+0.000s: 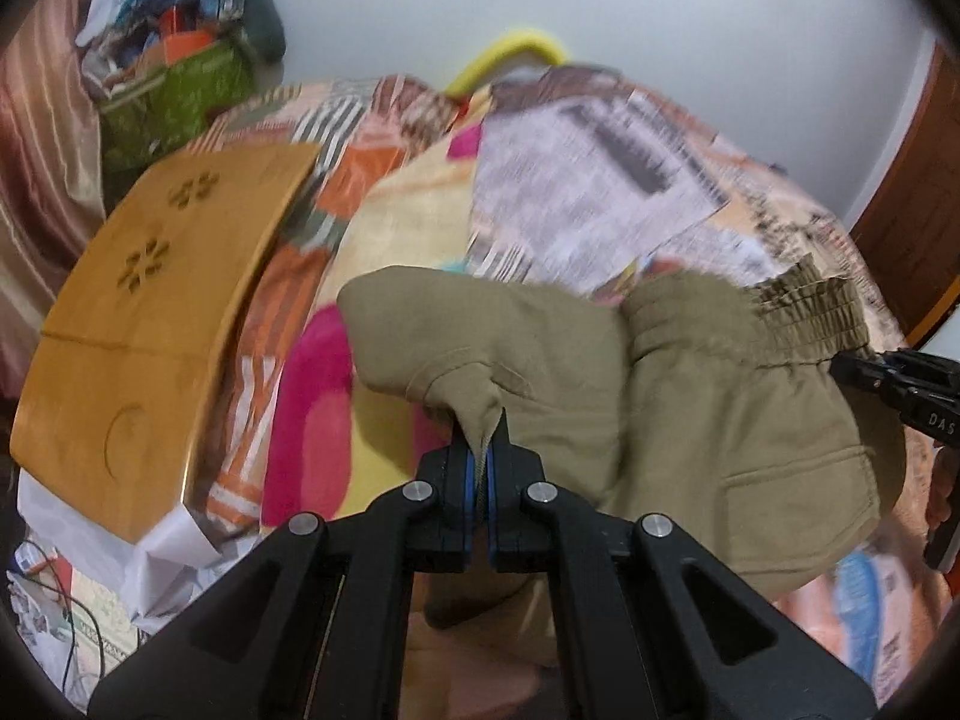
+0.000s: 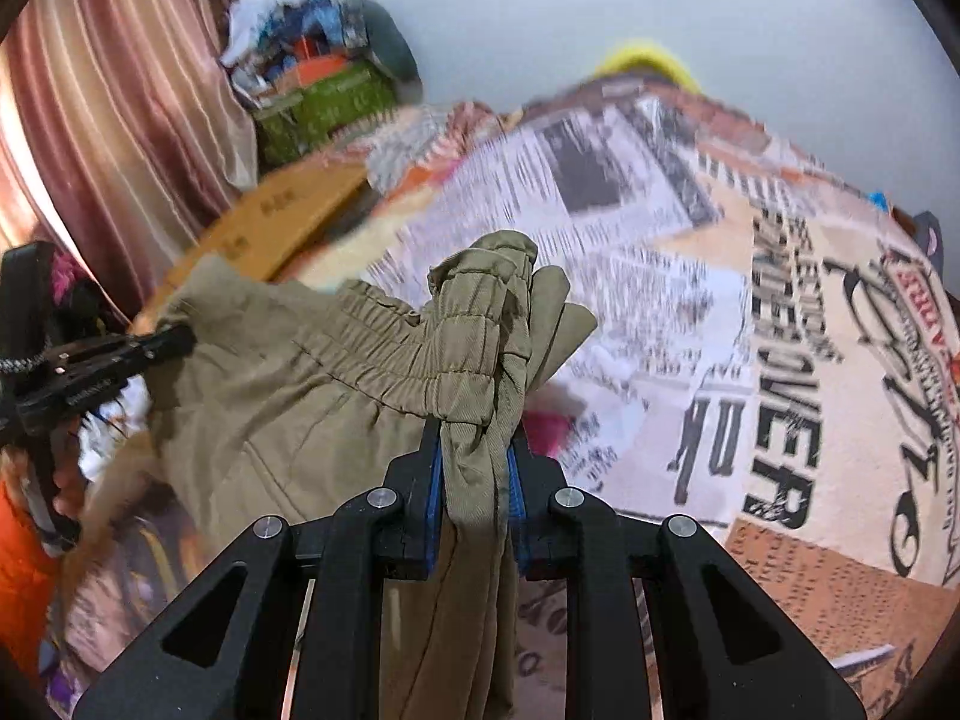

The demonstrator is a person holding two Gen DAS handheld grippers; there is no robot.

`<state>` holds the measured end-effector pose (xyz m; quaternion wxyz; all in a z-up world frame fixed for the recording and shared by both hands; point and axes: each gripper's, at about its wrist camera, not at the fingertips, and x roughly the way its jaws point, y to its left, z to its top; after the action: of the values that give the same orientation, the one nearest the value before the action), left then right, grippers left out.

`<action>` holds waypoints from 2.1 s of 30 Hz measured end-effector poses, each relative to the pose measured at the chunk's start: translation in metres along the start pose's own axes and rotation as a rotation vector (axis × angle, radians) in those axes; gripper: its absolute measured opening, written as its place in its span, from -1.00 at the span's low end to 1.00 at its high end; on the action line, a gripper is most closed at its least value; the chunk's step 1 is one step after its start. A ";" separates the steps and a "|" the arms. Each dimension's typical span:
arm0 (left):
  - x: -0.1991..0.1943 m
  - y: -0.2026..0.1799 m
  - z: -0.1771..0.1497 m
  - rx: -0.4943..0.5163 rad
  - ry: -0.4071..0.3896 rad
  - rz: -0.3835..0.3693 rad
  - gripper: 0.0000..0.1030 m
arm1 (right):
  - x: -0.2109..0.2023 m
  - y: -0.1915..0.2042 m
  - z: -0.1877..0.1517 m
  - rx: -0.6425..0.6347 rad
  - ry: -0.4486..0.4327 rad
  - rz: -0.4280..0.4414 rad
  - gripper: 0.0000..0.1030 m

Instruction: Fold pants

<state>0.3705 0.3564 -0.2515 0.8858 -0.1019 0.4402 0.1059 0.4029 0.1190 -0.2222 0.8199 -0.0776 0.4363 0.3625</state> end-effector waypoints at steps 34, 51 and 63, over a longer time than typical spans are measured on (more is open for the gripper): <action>-0.379 -0.116 -0.083 0.093 -0.551 0.005 0.10 | -0.327 0.105 -0.063 -0.095 -0.511 -0.084 -0.07; -0.483 -0.155 -0.206 0.116 -0.797 0.037 0.84 | -0.398 0.175 -0.160 -0.076 -0.771 -0.072 0.72; -0.479 -0.153 -0.222 0.078 -0.792 0.018 1.00 | -0.402 0.182 -0.176 -0.044 -0.779 -0.108 1.00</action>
<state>-0.0381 0.1021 0.0142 0.9893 -0.0156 0.0689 0.1278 0.0230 -0.0384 0.0160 0.9401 0.0255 0.0800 0.3305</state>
